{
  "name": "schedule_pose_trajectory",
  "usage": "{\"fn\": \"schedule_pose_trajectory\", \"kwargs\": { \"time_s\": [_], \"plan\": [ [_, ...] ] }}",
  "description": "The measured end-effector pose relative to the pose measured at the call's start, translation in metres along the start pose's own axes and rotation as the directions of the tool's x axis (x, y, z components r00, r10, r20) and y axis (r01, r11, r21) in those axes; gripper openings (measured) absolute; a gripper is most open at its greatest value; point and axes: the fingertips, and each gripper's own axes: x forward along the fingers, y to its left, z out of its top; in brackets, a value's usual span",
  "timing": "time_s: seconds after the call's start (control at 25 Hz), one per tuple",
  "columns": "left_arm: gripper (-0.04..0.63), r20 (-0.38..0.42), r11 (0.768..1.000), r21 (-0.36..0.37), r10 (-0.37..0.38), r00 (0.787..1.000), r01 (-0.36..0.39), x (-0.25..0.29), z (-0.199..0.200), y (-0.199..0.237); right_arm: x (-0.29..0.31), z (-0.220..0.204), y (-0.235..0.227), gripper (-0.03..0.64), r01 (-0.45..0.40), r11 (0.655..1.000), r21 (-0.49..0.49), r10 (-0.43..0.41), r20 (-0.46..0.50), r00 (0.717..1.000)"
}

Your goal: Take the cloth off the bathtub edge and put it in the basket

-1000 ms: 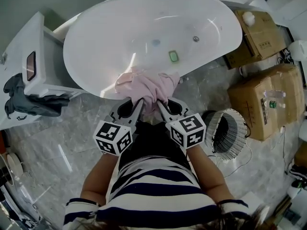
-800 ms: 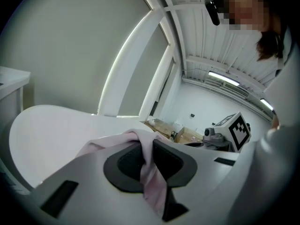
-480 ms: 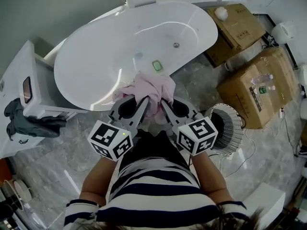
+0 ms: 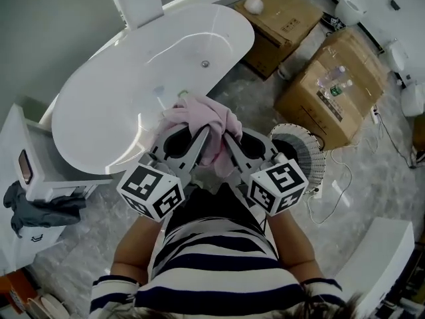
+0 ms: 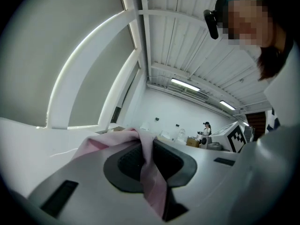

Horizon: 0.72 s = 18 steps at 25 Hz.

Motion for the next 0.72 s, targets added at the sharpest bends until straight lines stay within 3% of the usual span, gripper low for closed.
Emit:
{"fn": "schedule_pose_trajectory", "kwargs": {
  "time_s": [0.32, 0.72],
  "plan": [
    [0.066, -0.026, 0.981, 0.033, -0.189, 0.982, 0.189, 0.040, 0.010, -0.042, -0.040, 0.016, -0.030, 0.072, 0.156, 0.987, 0.029, -0.158, 0.077, 0.984],
    [0.066, -0.086, 0.901, 0.031, -0.430, 0.899, 0.433, 0.086, 0.012, -0.085, -0.082, 0.028, -0.071, 0.072, 0.383, 0.919, 0.094, -0.393, 0.141, 0.909]
  ]
}}
